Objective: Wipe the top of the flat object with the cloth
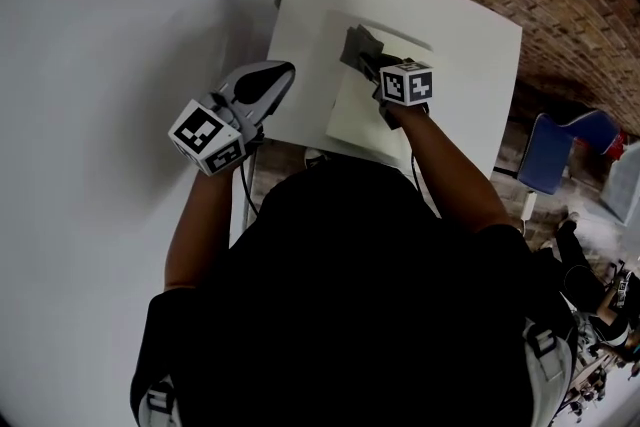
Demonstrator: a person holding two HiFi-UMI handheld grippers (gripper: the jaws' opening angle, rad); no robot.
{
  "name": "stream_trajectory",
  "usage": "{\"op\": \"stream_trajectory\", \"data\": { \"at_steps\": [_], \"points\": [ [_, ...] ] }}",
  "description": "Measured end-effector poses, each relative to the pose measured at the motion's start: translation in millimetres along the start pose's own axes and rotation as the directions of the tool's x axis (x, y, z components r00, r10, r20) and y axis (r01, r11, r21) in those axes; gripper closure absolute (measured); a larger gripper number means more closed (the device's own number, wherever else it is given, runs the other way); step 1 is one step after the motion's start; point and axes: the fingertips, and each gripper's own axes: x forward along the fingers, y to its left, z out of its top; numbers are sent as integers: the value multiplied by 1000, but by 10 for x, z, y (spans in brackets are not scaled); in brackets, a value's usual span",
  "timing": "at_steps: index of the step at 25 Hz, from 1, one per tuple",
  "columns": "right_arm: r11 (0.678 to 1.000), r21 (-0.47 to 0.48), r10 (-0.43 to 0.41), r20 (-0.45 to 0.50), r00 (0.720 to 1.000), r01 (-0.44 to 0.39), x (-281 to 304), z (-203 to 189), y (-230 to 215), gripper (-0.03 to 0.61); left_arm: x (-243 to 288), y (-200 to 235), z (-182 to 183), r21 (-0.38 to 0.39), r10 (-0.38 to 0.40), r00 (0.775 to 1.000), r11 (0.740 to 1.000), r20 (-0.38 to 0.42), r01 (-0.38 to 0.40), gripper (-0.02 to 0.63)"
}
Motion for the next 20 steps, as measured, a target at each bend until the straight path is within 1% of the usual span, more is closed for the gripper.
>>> {"op": "stream_trajectory", "data": {
  "at_steps": [4,8,11,13,20],
  "points": [
    [1000,19,-15,-46,999,15,173,-163,-148,565,-22,57,-34,-18,13,1000,1000,-9,-14,612],
    [998,37,-38,-74,997,41,292,-253,-304,565,-28,97,-76,-10,15,1000,1000,-21,-16,612],
    [998,44,-45,-92,995,49,376,-307,-359,565,-55,136,-110,-37,26,999,999,-25,-27,612],
    [997,46,-48,-106,993,53,415,-339,-385,565,-58,160,-115,-40,31,999,999,-30,-32,612],
    [996,56,-61,-123,991,68,412,-401,-474,565,-19,183,-114,-45,28,999,999,-36,-30,612]
  ]
}}
